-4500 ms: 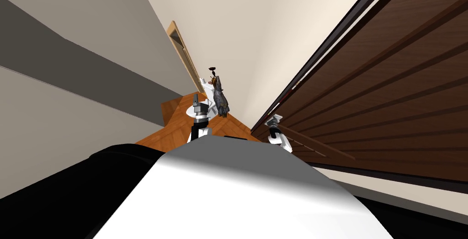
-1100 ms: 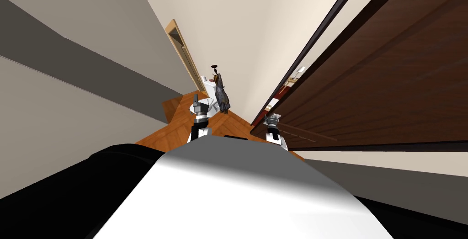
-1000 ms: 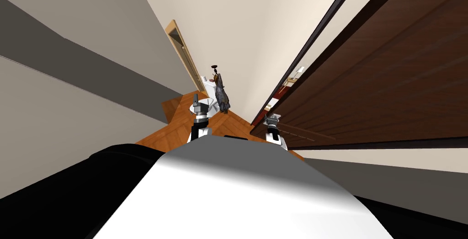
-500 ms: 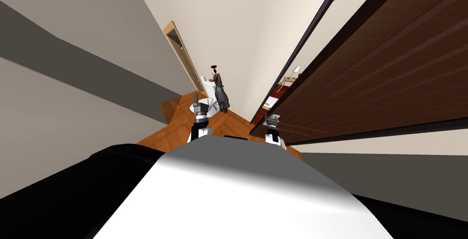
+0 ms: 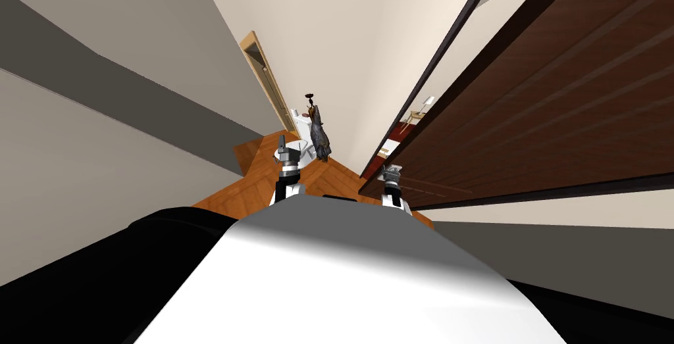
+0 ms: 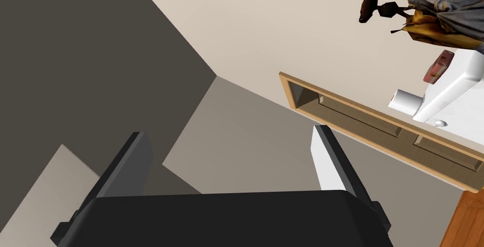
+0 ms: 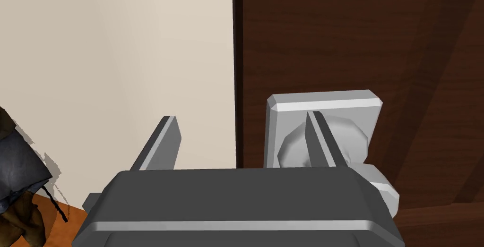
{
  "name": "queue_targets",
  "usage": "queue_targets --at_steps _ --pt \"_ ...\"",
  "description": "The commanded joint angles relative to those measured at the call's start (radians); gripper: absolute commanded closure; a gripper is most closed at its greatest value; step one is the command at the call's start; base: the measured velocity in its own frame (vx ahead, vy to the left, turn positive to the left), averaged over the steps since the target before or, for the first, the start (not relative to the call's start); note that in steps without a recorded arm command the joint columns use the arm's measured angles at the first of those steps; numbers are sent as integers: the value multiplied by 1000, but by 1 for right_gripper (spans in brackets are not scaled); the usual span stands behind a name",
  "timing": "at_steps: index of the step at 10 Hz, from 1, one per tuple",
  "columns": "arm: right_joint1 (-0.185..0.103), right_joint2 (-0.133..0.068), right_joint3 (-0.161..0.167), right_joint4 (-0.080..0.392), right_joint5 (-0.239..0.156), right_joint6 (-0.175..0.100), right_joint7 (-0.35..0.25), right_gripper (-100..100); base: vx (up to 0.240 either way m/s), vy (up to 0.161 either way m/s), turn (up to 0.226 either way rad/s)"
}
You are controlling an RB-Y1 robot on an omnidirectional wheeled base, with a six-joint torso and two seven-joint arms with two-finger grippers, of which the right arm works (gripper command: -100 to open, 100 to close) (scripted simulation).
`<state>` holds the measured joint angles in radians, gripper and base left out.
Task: Pull the door open
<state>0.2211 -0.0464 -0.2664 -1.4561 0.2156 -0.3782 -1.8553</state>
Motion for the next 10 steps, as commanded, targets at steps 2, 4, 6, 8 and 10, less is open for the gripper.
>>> queue_targets --at_steps 2,4,6,8,10 --pt "0 0 0 0 0 0 0 100 -3 0 15" --pt "0 0 0 0 0 0 0 100 1 0 -19" --pt "0 0 0 0 0 0 0 100 2 -2 7" --pt "15 -17 15 -13 10 9 -26 -100 -70 -23 39" --pt "31 -30 31 -26 20 18 -53 -100 -221 -31 129"
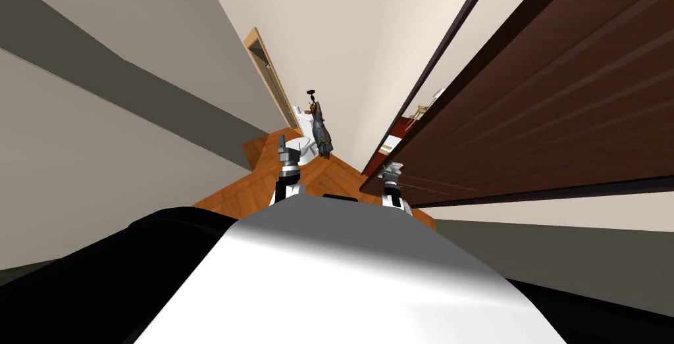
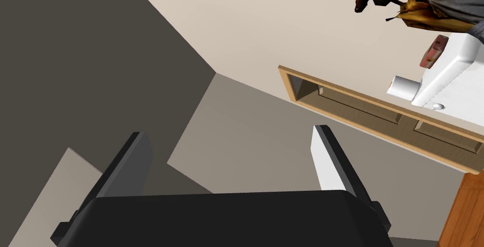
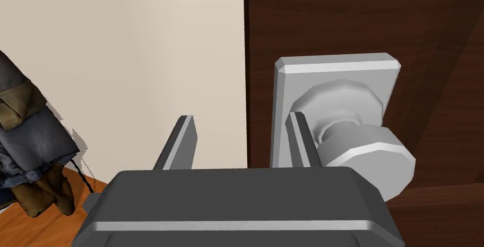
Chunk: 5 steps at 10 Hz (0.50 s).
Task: Pull the door open
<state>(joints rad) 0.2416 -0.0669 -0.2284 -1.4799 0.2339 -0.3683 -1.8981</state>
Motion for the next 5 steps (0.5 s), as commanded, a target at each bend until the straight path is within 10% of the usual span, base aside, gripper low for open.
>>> queue_targets --at_steps 1,5 --pt "19 -16 1 -9 7 13 -24 -100 -232 -35 54" --pt "50 -35 31 -35 27 30 -77 -100 -198 -51 51"
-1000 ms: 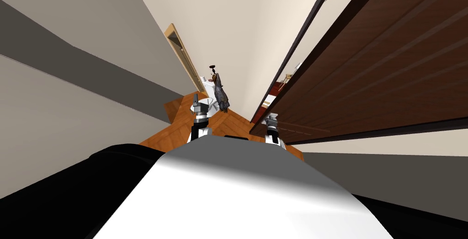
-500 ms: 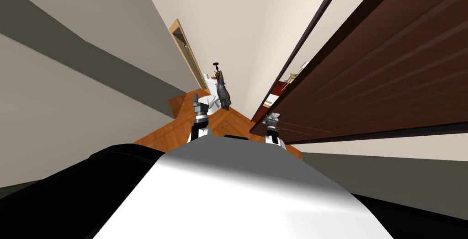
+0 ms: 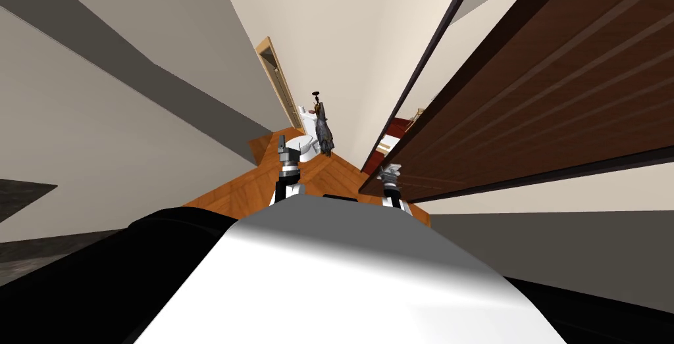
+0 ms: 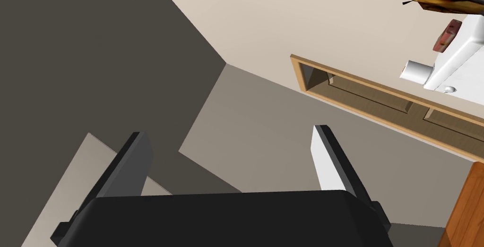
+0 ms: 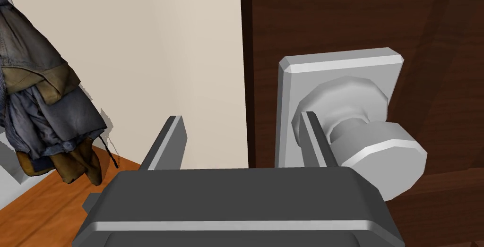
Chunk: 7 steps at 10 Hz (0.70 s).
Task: Pull the door open
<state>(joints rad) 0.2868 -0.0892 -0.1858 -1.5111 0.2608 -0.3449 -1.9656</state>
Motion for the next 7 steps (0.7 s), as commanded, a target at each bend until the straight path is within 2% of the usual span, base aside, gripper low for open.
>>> queue_targets --at_steps 1,2,3,5,6,7 --pt "12 -16 -5 -10 5 11 -21 -100 -177 -59 44" --pt "7 -4 7 -9 5 5 -12 -100 -86 -4 51" --pt "13 -32 -14 13 -6 -22 -33 -100 -44 -74 188" --pt "14 -42 -22 21 -10 -31 -38 -100 -28 -97 91" --pt "18 -25 0 15 -5 -30 -35 -100 -1 -16 42" --pt "18 -25 0 15 -5 -30 -35 100 -4 16 -16"
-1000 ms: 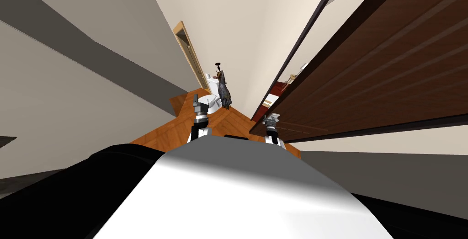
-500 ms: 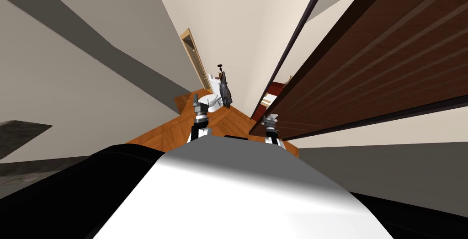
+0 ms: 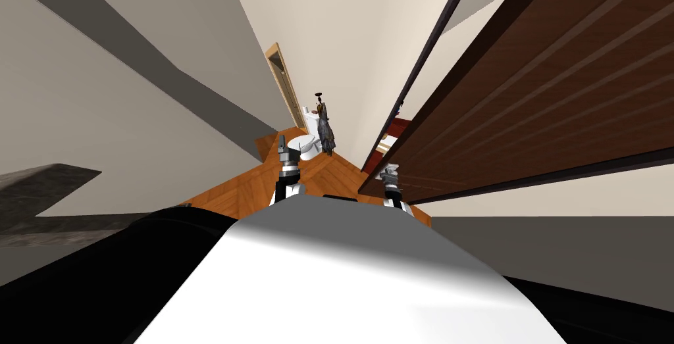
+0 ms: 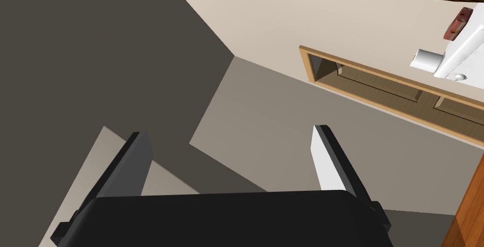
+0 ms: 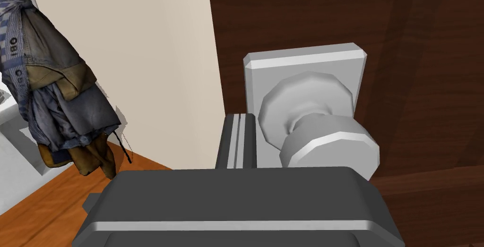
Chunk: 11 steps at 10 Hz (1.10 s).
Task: Pull the door open
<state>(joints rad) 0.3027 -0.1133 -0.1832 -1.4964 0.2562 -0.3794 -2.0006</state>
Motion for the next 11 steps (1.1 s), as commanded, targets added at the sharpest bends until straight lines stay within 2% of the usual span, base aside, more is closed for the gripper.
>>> queue_targets --at_steps 1,5,6,7,11 --pt "2 -1 -3 0 0 4 0 100 0 4 -32" --pt "2 -1 -3 0 0 4 0 100 0 0 0" --pt "19 -17 9 -13 12 -1 -23 -100 -138 -52 63" --pt "23 -21 12 -16 15 -2 -29 -100 -198 -31 119" --pt "62 -58 39 -47 42 -14 -81 -100 -212 -61 39"
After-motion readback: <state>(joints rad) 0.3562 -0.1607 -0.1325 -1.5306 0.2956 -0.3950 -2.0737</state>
